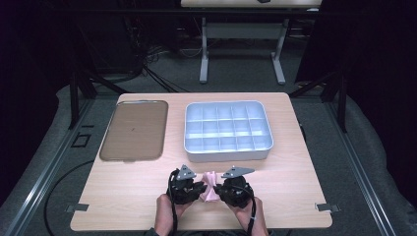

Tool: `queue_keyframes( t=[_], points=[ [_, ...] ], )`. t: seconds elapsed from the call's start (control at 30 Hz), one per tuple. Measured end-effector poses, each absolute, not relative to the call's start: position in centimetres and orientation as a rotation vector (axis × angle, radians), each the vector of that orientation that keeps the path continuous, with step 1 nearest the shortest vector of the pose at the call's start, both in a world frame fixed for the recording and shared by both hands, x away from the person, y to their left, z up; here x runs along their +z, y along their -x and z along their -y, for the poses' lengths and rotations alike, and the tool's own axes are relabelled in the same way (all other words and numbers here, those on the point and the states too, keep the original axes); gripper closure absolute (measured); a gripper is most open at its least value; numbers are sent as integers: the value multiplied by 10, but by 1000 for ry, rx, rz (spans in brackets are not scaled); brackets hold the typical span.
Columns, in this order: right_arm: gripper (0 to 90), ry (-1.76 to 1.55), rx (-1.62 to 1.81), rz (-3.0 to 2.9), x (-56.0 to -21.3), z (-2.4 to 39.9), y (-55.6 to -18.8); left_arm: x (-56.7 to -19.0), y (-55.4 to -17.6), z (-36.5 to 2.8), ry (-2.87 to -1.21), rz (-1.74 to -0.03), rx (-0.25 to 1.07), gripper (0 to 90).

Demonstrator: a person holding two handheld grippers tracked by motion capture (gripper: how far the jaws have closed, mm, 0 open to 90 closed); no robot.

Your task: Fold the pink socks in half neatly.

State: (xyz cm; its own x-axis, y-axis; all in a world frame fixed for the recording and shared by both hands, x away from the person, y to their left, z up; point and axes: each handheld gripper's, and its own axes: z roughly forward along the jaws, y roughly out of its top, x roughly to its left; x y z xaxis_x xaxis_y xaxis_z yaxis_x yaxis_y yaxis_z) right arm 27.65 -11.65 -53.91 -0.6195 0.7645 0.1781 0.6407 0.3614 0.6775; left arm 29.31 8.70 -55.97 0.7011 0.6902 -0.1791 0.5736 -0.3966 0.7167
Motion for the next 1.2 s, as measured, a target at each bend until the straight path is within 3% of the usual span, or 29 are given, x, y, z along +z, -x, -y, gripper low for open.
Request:
queue_keyframes(
  t=[0.23, 0.67, 0.87, 1.03, 1.2],
  points=[
    [846, -1214, 1117, -2468, -537, 110, -276, -574, -296, -85, -2141, -968, 179, 870],
    [842, -1152, 1204, -2560, -552, 91, -283, -579, -296, -91, -2092, -961, 152, 881],
    [841, -1169, 1199, -2566, -557, 92, -284, -579, -297, -97, -2062, -987, 139, 826],
    [838, -1172, 1201, -2562, -561, 91, -286, -569, -294, -113, -2020, -1040, 188, 596],
    [834, -1182, 1202, -2572, -564, 88, -288, -544, -287, -123, -1929, -950, 220, 662]
  ],
)
